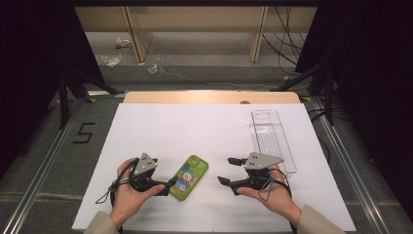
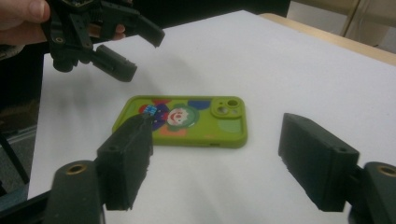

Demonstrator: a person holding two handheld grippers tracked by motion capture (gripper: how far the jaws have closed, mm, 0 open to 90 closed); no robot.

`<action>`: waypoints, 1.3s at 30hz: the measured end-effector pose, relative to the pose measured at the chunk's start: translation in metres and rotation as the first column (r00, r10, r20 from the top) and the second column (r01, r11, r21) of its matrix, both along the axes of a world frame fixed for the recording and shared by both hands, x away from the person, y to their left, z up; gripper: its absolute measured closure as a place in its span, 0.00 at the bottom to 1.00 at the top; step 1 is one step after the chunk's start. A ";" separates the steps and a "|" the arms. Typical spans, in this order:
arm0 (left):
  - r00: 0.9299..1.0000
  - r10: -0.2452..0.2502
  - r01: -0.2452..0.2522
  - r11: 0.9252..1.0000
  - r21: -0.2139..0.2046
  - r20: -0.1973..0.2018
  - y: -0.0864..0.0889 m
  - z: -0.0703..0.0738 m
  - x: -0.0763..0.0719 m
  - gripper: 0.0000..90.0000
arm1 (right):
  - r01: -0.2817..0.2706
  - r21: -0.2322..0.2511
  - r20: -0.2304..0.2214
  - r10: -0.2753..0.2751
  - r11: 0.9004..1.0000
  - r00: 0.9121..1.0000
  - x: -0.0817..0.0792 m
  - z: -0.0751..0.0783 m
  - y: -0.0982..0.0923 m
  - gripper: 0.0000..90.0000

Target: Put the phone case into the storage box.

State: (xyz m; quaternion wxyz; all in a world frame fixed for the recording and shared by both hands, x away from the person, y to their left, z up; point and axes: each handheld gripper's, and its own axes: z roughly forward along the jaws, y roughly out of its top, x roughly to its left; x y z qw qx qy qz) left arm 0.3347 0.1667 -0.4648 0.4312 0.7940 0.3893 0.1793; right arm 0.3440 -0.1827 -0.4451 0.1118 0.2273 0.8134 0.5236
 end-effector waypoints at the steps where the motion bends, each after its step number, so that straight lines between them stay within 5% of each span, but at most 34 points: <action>1: 1.000 -0.003 0.003 1.000 0.005 -0.005 -0.001 0.000 0.000 0.02 | 0.004 0.004 0.001 -0.004 1.000 1.000 -0.001 0.000 -0.002 0.25; 21: 0.993 -0.035 0.047 0.993 0.112 -0.109 -0.042 0.004 -0.001 0.00 | 0.036 0.005 0.030 -0.036 0.999 0.999 -0.011 0.000 -0.016 0.17; 39: 0.966 -0.013 0.074 0.971 0.229 -0.259 -0.082 -0.007 0.033 0.02 | 0.036 0.005 0.037 -0.036 0.999 0.999 -0.014 0.000 -0.018 0.17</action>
